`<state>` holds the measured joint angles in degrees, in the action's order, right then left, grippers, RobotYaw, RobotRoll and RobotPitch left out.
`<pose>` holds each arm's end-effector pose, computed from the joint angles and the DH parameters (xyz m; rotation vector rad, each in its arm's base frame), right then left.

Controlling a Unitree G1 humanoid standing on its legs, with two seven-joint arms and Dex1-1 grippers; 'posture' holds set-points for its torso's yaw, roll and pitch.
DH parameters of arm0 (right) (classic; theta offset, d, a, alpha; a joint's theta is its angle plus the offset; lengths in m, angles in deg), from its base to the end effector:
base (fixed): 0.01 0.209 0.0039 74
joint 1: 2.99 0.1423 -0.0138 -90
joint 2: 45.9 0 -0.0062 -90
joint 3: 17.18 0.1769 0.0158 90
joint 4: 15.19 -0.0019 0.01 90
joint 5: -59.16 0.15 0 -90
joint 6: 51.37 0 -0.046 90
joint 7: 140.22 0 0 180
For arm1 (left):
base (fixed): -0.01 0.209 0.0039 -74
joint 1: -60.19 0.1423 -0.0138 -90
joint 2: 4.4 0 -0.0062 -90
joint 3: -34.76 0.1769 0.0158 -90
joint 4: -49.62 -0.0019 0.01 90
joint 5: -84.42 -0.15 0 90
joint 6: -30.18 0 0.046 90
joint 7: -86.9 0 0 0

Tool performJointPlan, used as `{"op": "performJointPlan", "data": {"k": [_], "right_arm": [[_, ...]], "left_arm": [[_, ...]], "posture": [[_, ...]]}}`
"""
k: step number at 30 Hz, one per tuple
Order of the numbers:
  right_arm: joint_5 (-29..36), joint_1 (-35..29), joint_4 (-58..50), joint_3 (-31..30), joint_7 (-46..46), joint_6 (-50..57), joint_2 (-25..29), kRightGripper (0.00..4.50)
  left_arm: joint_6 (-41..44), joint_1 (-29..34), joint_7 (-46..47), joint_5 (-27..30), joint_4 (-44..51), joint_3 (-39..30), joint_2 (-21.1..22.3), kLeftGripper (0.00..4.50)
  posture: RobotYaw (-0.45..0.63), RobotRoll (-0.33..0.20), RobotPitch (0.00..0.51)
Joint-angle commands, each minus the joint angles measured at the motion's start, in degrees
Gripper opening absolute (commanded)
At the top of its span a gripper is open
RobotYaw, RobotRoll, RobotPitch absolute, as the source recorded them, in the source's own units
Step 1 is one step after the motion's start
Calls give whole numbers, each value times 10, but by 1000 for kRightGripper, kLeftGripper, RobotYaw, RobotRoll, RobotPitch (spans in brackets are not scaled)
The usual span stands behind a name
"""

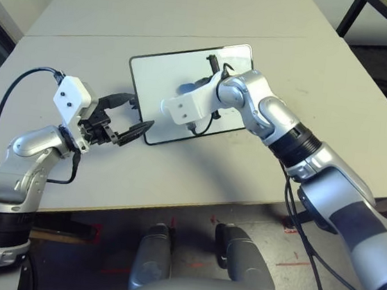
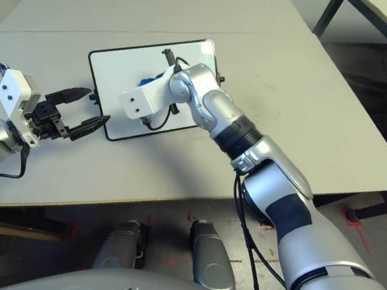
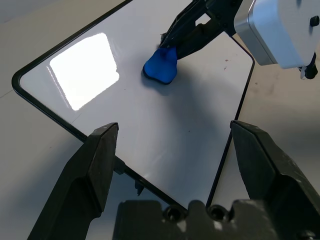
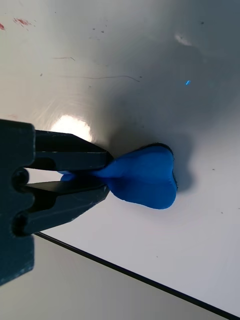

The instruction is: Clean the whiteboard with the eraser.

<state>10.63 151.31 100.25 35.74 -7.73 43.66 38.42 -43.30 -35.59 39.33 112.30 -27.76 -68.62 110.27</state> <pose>0.3175 -0.0076 0.2300 -1.7275 -0.1682 0.9077 0.2216 0.2745 0.1705 0.2654 -0.0238 -0.7388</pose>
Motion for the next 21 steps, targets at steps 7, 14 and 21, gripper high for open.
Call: {"op": "performJointPlan", "data": {"k": [7, 14, 21], "right_arm": [[-8, -9, 27, -13, -9, -16, 44, 87], [-12, -21, 26, -10, -16, -17, 91, 87], [-10, -18, 40, -7, -10, -12, 114, 87]], "left_arm": [[8, 3, 1, 0, 7, 2, -2, 4500], [6, -5, -3, -1, 0, 6, -2, 4500], [4, -10, -6, -2, -6, 9, -2, 4500]], "posture": [[11, 0, 130], [0, 0, 129], [-7, 0, 126]]}}
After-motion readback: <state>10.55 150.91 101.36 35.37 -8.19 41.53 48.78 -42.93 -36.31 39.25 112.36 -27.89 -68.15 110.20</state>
